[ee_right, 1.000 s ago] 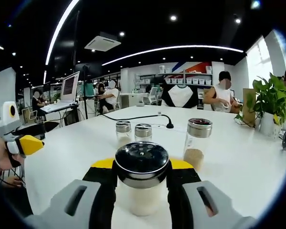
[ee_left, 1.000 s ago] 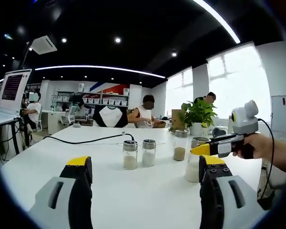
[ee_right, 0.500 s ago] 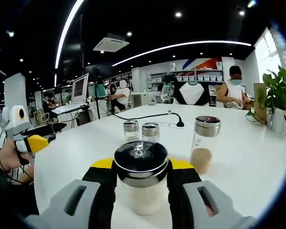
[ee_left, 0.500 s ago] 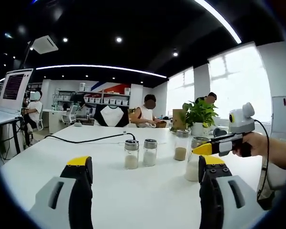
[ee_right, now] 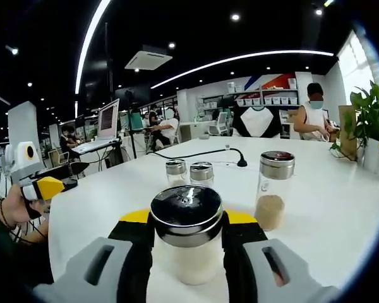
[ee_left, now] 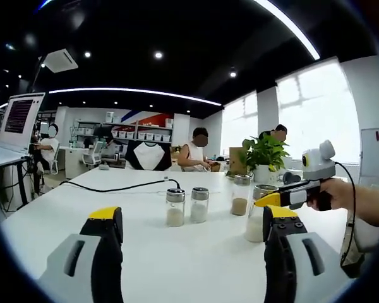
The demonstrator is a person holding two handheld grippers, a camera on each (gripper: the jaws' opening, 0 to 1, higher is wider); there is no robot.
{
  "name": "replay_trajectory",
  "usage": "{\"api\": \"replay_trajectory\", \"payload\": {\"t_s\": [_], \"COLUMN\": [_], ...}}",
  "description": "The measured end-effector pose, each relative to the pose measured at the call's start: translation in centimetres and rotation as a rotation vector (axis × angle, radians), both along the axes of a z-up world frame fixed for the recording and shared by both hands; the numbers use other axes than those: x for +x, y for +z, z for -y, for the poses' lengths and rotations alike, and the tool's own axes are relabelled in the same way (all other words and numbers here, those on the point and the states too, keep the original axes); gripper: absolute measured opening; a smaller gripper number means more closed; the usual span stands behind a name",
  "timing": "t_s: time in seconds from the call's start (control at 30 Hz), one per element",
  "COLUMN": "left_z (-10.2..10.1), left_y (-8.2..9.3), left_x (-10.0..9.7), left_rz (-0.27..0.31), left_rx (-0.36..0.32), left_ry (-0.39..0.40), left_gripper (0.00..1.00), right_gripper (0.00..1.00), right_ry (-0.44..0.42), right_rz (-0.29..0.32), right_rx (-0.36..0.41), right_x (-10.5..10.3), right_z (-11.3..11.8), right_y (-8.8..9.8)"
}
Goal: Rotate the seasoning bottle until the label or dispensing opening points toward the visible target arrow and the bottle remains upright within the marked orientation range
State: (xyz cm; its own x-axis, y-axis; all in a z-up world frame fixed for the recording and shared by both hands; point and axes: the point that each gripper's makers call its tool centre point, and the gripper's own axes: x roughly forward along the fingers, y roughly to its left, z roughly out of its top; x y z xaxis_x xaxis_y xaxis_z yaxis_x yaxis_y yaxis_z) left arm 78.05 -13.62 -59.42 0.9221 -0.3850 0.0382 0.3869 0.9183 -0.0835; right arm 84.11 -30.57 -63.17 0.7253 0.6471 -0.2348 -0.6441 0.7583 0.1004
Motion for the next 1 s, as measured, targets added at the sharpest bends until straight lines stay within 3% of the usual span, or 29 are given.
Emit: {"api": "replay_trajectory", "payload": {"t_s": [0.13,0.2,0.27,0.37,0.43,0.47,0.53,0.57,0.63,0.8,0.93,1.0], "left_z": [-0.2,-0.2,-0.2,-0.1,0.0,0.0,0.0,0.1,0.2,0.2,0.3,0.4], "left_y": [-0.2,-0.2,-0.2,-0.3,-0.4,-0.4,-0.5,-0.4,-0.3,0.0,-0.3,-0.3], "left_x": [-0.1,-0.1,-0.1,0.0,0.0,0.0,0.1,0.2,0.2,0.3,0.2,0.2], "left_rz": [-0.007,-0.008,-0.011,-0.015,-0.012,-0.010,-0.017,-0.018,-0.014,-0.010,-0.017,-0.004], "left_rx": [0.002,0.000,0.001,0.002,0.004,0.007,0.001,-0.011,-0.012,-0.011,-0.012,-0.008], "left_ry": [0.004,0.005,0.005,-0.005,-0.002,-0.001,0.002,0.000,-0.002,-0.002,-0.003,-0.008], "left_gripper": [0.97,0.97,0.97,0.97,0.96,0.97,0.96,0.96,0.96,0.95,0.95,0.96], "right_gripper": [0.43,0.49,0.58,0.64,0.70,0.71,0.69,0.67,0.69,0.72,0.72,0.70], "right_ry": [-0.029,-0.068,-0.081,-0.124,-0.190,-0.202,-0.224,-0.294,-0.309,-0.425,-0.445,-0.455], "right_rz": [0.007,0.024,0.015,0.006,0.063,0.075,0.095,0.123,0.117,0.107,0.113,0.117], "right_rx": [0.006,-0.033,-0.029,-0.017,-0.104,-0.098,-0.012,0.029,0.011,0.080,0.097,0.058], "right_x": [-0.1,0.1,-0.1,-0.4,-0.3,-0.4,-0.8,-0.7,-1.1,-0.8,-0.3,0.0], "right_z": [0.0,0.4,0.4,0.7,1.4,1.3,0.8,1.5,1.4,2.2,2.1,1.9], "right_y": [-0.2,-0.5,-0.8,-0.9,-0.7,-0.5,0.4,1.0,0.8,0.9,0.9,0.8]}}
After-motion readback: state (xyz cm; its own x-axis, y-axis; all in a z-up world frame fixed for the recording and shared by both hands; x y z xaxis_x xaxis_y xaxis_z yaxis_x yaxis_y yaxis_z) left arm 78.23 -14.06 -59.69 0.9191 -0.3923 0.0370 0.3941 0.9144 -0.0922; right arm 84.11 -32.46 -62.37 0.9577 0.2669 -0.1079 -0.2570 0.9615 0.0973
